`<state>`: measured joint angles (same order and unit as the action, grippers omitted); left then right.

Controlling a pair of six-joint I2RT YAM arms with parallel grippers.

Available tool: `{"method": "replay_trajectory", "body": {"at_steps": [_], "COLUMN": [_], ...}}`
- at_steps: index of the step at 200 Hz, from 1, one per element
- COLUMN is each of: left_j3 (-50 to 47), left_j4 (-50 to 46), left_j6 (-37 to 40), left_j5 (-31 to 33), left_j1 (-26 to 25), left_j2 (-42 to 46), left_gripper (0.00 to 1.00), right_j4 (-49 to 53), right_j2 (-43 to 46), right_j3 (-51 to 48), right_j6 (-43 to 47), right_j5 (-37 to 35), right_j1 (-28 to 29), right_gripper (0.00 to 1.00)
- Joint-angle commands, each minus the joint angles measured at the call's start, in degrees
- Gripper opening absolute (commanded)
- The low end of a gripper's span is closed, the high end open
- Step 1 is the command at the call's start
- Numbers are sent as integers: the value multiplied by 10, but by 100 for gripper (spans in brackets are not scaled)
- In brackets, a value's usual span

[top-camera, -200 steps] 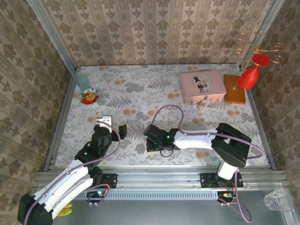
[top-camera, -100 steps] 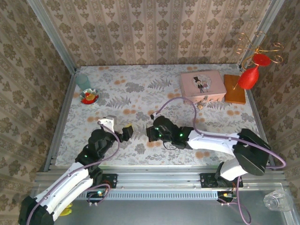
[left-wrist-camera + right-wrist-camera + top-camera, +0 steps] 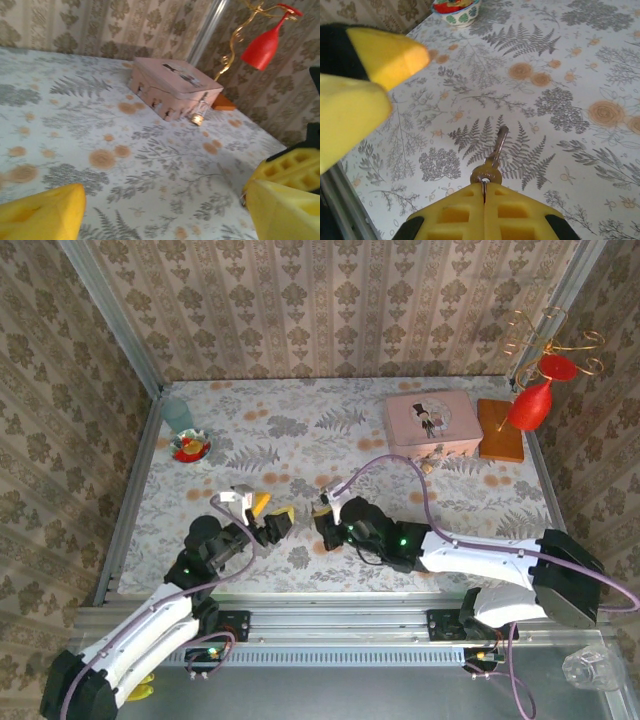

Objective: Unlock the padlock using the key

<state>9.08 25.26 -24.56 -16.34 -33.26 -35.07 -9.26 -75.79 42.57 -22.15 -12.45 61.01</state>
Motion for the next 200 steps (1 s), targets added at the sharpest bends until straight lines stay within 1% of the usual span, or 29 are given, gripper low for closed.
{"method": "replay_trajectory", "body": {"at_steps": [1, 20, 43, 53, 96, 188, 198, 200], "left_j3": [14, 23, 17, 20, 31, 42, 43, 43], "left_j4": [39, 44, 87, 88, 105, 128, 130, 130], "left_j6": [-21, -39, -66, -68, -83, -94, -94, -94], "left_j5": [-77, -104, -133, -140, -178, -200, -200, -212], "left_j1": [9, 22, 36, 39, 46, 46, 46, 46], "left_j2": [-33, -61, -87, -96, -133, -179, -183, -184], "left_gripper": [75, 68, 68, 67, 61, 42, 39, 38], "right_j4": [-36, -64, -76, -79, -82, -97, -97, -96], "right_j2": [-13, -26, -36, -55, -73, -91, -92, -92], "right_j3": [5, 0, 4, 7, 16, 26, 27, 27], "right_j6": [33, 25, 28, 27, 28, 26, 28, 28], "right_j5": [-31, -31, -49, -52, -73, -80, -82, -82], "right_j1": [14, 22, 34, 37, 49, 55, 55, 55], "right_gripper": [0, 0, 0, 0, 0, 0, 0, 0]}}
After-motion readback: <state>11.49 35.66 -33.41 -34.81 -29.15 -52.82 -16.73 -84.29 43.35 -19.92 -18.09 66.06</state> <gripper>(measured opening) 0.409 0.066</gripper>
